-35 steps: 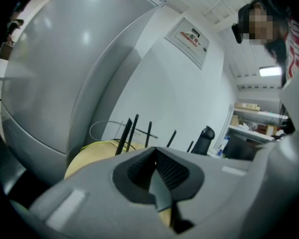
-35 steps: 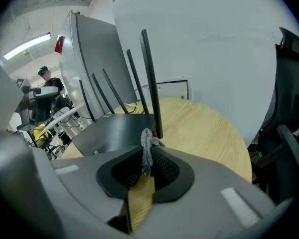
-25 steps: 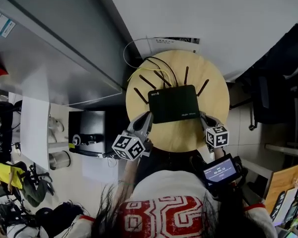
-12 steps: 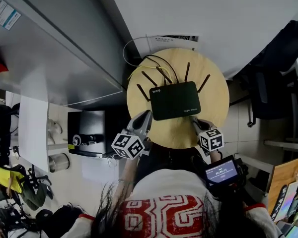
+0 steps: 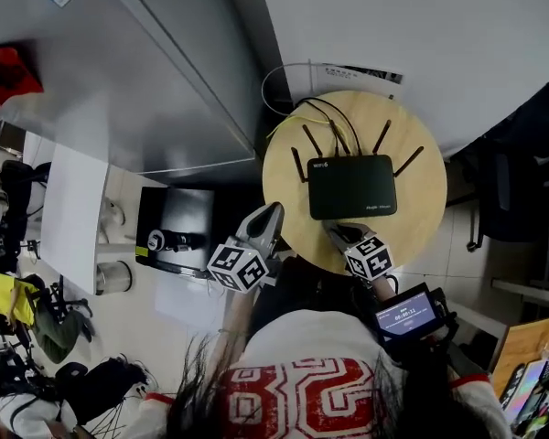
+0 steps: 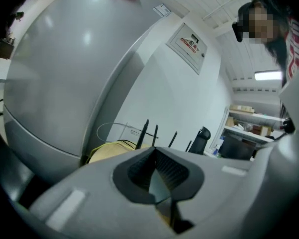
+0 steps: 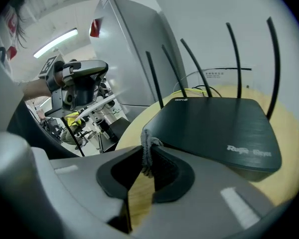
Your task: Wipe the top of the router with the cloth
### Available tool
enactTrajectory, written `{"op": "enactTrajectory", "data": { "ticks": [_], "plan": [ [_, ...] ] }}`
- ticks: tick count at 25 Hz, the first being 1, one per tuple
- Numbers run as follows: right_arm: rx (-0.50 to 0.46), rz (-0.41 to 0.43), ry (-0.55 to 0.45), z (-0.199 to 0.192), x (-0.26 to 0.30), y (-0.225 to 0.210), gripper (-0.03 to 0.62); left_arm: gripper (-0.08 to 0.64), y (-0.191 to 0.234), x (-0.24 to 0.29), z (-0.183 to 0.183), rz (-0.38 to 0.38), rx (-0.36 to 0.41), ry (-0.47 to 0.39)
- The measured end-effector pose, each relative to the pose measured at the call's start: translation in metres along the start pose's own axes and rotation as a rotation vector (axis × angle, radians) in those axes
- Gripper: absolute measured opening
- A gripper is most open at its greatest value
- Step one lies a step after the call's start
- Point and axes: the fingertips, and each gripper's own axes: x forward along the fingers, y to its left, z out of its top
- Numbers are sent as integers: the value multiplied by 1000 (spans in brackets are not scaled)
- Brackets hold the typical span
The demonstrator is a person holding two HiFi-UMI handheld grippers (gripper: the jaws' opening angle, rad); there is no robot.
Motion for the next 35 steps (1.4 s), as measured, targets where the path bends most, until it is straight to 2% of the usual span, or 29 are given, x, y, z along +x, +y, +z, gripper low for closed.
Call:
{"op": "enactTrajectory", "data": {
  "ticks": [5,10,25,31,35],
  "plan": [
    [-39,33,14,9,21,14,43,-5,22,-21,10,59,0,-25],
    [-13,-8,27,4,19,2,43,-5,30,-25,13,67,-5,-26],
    [189,-304,-26,-34,-71,-100,44,-5,-7,21,-1,-60,-10,21],
    [238,-412,-27,-49,-108,-137,44,-5,-12,23,-4,-66,-12,28],
    [340,-479,-71,-50,-128,-146,43,-5,-3,18,-4,-41,-21,24]
  ]
}}
